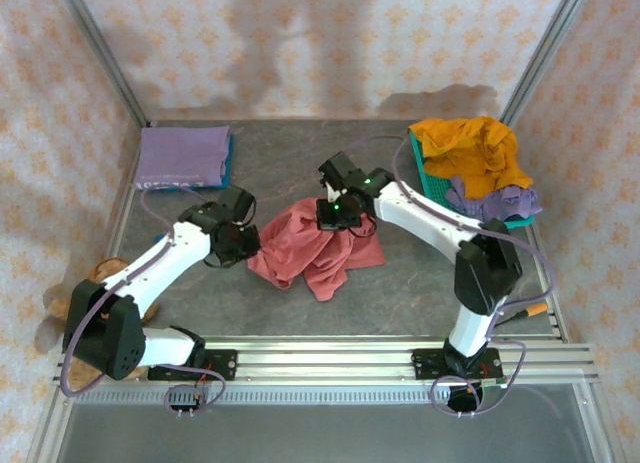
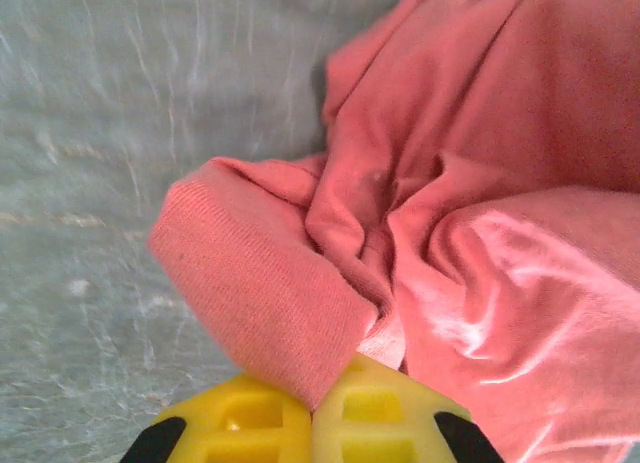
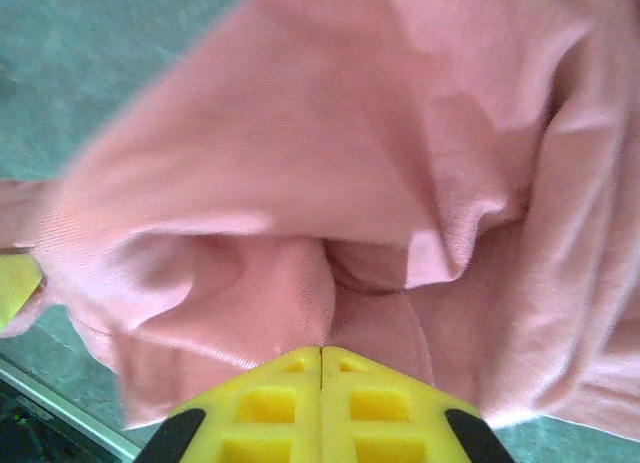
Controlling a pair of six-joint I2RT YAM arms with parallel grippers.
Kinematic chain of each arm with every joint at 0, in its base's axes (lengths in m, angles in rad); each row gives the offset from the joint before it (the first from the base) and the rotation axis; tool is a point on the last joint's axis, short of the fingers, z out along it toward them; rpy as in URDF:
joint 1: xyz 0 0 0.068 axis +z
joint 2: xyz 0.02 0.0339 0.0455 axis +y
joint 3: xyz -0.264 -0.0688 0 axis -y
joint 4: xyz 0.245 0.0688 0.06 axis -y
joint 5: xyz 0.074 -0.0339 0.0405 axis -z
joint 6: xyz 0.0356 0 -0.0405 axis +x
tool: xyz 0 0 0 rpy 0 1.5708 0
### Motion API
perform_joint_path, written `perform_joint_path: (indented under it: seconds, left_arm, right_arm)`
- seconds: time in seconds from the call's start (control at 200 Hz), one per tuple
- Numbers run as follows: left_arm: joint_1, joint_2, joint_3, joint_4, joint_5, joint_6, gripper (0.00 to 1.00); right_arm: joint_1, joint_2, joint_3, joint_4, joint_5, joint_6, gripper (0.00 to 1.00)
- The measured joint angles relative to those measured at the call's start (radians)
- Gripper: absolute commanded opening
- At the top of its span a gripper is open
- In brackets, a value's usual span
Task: Fold and stack the t-shirts
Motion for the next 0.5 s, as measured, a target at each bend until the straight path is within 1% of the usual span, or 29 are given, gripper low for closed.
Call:
perform_joint_path:
  seconds: [0.085, 0.235, 0.37, 0.501]
  left_arm:
    - [0.033, -0.019, 0.092, -0.055, -0.025, 0.04, 0.0]
    - [0.086, -0.026, 0.327, -0.155, -0.069, 0.119, 0.0]
    - [0.098, -0.019, 0.556, -0.223, -0.108, 0.182, 0.0]
    - [0.106, -0.005, 0.756, -0.251, -0.146, 0.23, 0.0]
  right_arm:
    - [-0.003, -0.056, 0.046, -0.021, 0.037, -0.006, 0.0]
    - [-0.036, -0.14, 0.113, -0.052, 0.101, -0.014, 0.0]
    - [-0.07, -0.222, 0.195, -0.071, 0.181, -0.034, 0.0]
    - [-0.072, -0.298, 0.277, -0.075, 0.259, -0.064, 0.0]
